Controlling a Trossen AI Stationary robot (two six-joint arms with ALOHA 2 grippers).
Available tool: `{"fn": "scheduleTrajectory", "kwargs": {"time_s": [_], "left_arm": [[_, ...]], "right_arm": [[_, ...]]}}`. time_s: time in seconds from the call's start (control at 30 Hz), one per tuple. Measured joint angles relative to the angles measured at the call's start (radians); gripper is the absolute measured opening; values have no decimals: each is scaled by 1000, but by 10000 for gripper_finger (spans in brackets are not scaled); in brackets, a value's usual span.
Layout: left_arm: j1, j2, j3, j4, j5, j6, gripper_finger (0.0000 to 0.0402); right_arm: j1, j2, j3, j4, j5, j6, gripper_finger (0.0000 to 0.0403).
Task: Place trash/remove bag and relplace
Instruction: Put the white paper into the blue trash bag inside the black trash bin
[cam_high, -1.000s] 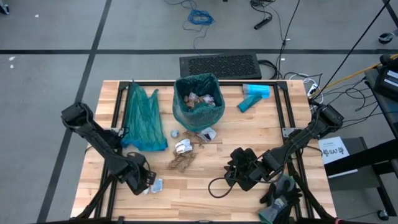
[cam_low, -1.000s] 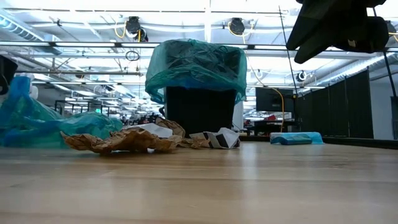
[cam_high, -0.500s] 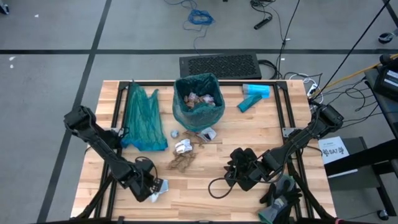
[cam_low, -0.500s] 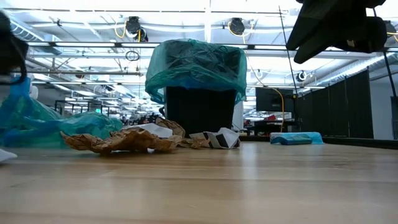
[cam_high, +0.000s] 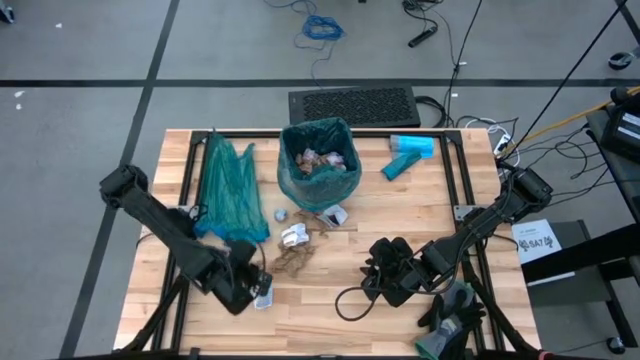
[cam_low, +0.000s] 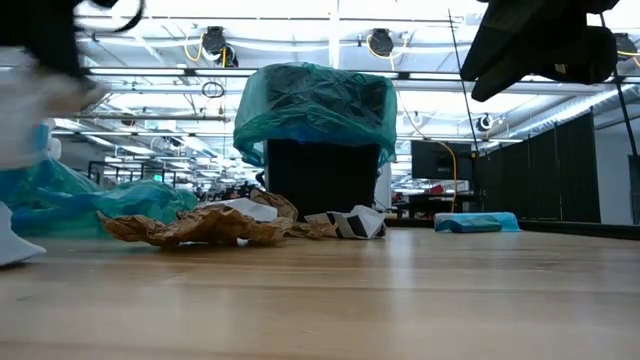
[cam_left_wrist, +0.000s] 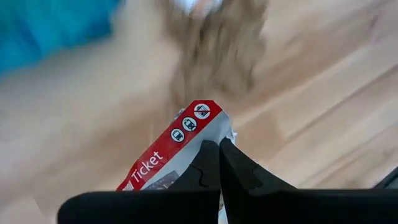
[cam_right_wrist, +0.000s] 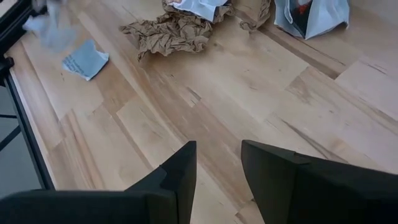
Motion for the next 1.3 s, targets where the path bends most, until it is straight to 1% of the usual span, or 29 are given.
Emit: {"fn": "scheduleTrajectory", "kwargs": {"time_s": [0.17,0.33,0.5,0.6,0.7,0.77,0.83,0.97,1.03,1.13,1.23,1.3], "left_arm": [[105,-94,102,-97,-68,198,0],[243,-187,196,-111,-139,437,0],[417,-235,308,-103,-144,687,0],[527,-243,371,-50,-128,865,0],[643,-235,417,22,-55,1046,0],[722,-224,434,74,3,1138,0],[801,-203,445,113,91,1211,0],[942,-141,460,148,276,1298,0],[997,-106,461,161,346,1342,0],[1067,-50,461,158,417,1408,0],[1117,0,461,160,535,1497,0],[1136,29,461,164,605,1520,6]], "right_arm": [[0,0,0,1,-2,-5,121],[0,0,0,7,-3,-4,120],[0,0,0,30,-1,-4,120],[-6,0,0,40,1,-3,120],[-16,0,0,50,3,28,120],[-26,0,0,52,4,53,120],[-33,0,0,53,11,78,120],[-40,0,0,53,51,139,120],[-41,0,0,53,62,167,120],[-41,0,0,53,64,202,120],[-41,0,0,53,64,237,120],[-41,0,0,53,76,262,120]]}}
